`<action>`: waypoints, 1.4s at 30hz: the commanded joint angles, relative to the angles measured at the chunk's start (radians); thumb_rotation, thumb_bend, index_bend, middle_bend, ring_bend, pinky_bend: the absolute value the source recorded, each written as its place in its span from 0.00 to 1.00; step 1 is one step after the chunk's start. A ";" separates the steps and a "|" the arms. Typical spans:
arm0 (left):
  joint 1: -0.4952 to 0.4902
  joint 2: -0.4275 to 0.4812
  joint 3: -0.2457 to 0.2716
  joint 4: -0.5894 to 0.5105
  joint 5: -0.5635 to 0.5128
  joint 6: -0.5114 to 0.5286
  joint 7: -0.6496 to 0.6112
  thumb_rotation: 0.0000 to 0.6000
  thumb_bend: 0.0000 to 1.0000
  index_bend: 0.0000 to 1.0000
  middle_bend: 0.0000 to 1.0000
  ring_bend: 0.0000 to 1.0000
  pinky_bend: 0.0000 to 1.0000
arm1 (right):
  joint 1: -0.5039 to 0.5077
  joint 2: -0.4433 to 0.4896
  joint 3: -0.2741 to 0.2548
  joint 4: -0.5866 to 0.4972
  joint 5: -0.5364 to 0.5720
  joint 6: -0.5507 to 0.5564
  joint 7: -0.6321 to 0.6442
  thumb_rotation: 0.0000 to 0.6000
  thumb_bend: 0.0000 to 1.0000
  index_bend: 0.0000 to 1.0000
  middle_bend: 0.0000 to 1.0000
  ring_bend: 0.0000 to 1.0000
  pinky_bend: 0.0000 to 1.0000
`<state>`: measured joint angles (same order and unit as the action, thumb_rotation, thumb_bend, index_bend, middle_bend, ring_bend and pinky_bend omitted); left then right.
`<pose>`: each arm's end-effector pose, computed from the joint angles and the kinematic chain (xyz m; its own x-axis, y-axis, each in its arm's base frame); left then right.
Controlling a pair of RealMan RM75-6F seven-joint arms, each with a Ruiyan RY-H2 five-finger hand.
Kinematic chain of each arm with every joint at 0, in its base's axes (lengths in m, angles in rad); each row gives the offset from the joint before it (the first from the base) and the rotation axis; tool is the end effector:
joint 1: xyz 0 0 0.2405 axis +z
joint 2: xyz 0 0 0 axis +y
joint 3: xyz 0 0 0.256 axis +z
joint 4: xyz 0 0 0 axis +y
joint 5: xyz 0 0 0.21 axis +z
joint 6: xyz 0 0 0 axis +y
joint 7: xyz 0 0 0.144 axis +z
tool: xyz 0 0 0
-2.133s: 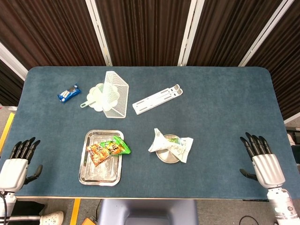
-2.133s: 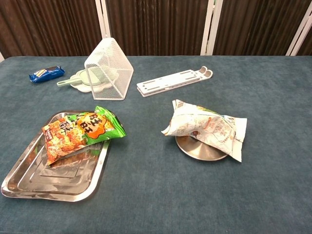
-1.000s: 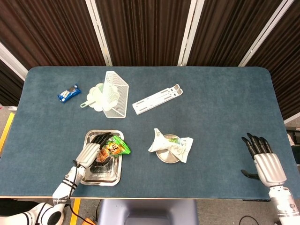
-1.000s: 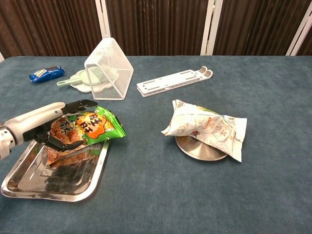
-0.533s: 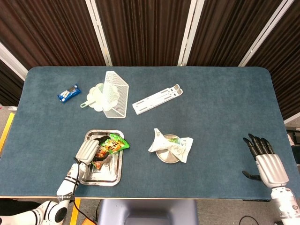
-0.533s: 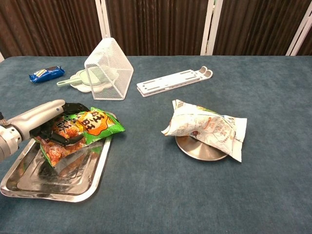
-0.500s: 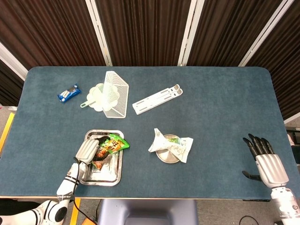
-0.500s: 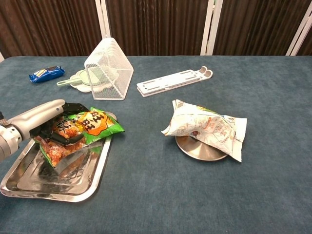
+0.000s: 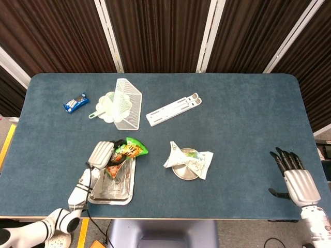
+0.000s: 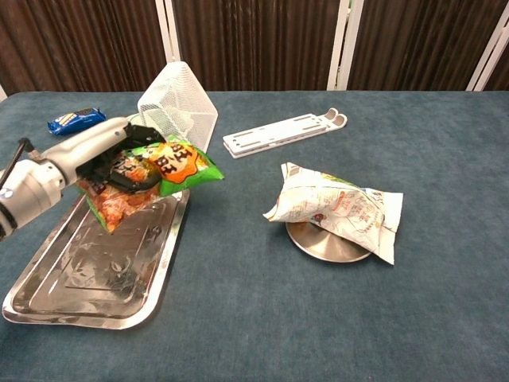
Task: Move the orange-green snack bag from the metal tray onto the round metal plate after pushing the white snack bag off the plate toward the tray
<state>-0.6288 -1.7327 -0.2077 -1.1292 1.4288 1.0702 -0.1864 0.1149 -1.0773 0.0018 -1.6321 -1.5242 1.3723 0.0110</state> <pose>-0.1829 0.3467 -0.0335 0.1347 0.2092 0.9686 0.9385 -0.3406 -0.0570 -0.3128 -0.1785 0.1483 0.4122 -0.1484 0.8989 -0.9110 -0.0562 0.4085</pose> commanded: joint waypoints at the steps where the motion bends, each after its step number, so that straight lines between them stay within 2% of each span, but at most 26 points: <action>1: -0.105 -0.053 -0.062 0.080 -0.007 -0.061 0.014 1.00 0.39 0.42 0.53 0.52 0.74 | 0.004 0.007 0.006 0.002 0.010 -0.008 0.016 1.00 0.10 0.00 0.00 0.00 0.00; 3: -0.159 -0.087 -0.085 0.131 -0.014 -0.097 0.007 1.00 0.39 0.41 0.52 0.52 0.74 | 0.006 0.009 0.011 0.005 0.022 -0.014 0.024 1.00 0.10 0.00 0.00 0.00 0.00; 7: -0.280 -0.185 -0.117 0.304 -0.006 -0.144 -0.024 1.00 0.39 0.41 0.52 0.52 0.74 | 0.018 0.009 0.015 0.010 0.045 -0.046 0.032 1.00 0.10 0.00 0.00 0.00 0.00; 10: -0.395 -0.277 -0.129 0.490 0.014 -0.180 -0.096 1.00 0.39 0.41 0.52 0.52 0.74 | 0.031 0.012 0.015 0.015 0.056 -0.078 0.039 1.00 0.10 0.00 0.00 0.00 0.00; 13: -0.476 -0.343 -0.115 0.633 0.036 -0.208 -0.176 1.00 0.39 0.41 0.52 0.52 0.74 | 0.040 0.014 0.016 0.022 0.068 -0.101 0.050 1.00 0.10 0.00 0.00 0.00 0.00; 16: -0.523 -0.385 -0.076 0.728 0.068 -0.230 -0.273 1.00 0.39 0.41 0.53 0.51 0.71 | 0.048 0.018 0.020 0.031 0.082 -0.121 0.064 1.00 0.10 0.00 0.00 0.00 0.00; 18: -0.537 -0.403 -0.049 0.775 0.084 -0.244 -0.320 1.00 0.39 0.38 0.51 0.49 0.64 | 0.052 0.018 0.023 0.038 0.091 -0.131 0.070 1.00 0.10 0.00 0.00 0.00 0.00; 19: -0.545 -0.414 -0.034 0.800 0.090 -0.263 -0.349 1.00 0.38 0.34 0.48 0.45 0.57 | 0.055 0.017 0.024 0.044 0.098 -0.139 0.069 1.00 0.10 0.00 0.00 0.00 0.00; 21: -0.553 -0.428 -0.016 0.831 0.095 -0.291 -0.382 1.00 0.37 0.23 0.38 0.33 0.44 | 0.061 0.014 0.027 0.050 0.110 -0.153 0.067 1.00 0.10 0.00 0.00 0.00 0.00; 22: -0.556 -0.436 -0.004 0.848 0.099 -0.302 -0.399 1.00 0.37 0.14 0.28 0.24 0.34 | 0.063 0.012 0.028 0.052 0.116 -0.159 0.066 1.00 0.10 0.00 0.00 0.00 0.00; 26: -0.560 -0.446 0.011 0.869 0.105 -0.299 -0.418 1.00 0.37 0.00 0.06 0.04 0.15 | 0.065 0.009 0.029 0.053 0.120 -0.161 0.061 1.00 0.10 0.00 0.00 0.00 0.00; 28: -0.565 -0.457 0.015 0.889 0.108 -0.252 -0.436 1.00 0.37 0.00 0.00 0.00 0.07 | 0.063 0.009 0.030 0.050 0.120 -0.155 0.057 1.00 0.10 0.00 0.00 0.00 0.00; 35: -0.553 -0.438 0.034 0.897 0.106 -0.168 -0.440 1.00 0.37 0.00 0.00 0.00 0.03 | 0.059 0.009 0.022 0.040 0.098 -0.142 0.052 1.00 0.10 0.00 0.00 0.00 0.00; 39: -0.499 -0.378 0.060 0.826 0.117 -0.086 -0.401 1.00 0.36 0.00 0.00 0.00 0.03 | 0.060 0.004 0.011 0.042 0.061 -0.128 0.063 1.00 0.10 0.00 0.00 0.00 0.00; 42: -0.422 -0.290 0.081 0.695 0.119 -0.021 -0.353 1.00 0.36 0.00 0.00 0.00 0.03 | 0.060 -0.004 0.002 0.045 0.036 -0.120 0.066 1.00 0.10 0.00 0.00 0.00 0.00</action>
<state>-1.1149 -2.0942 -0.1499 -0.3348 1.5426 0.9915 -0.5823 0.1744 -1.0773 0.0087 -1.5883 -1.4806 1.2477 0.0748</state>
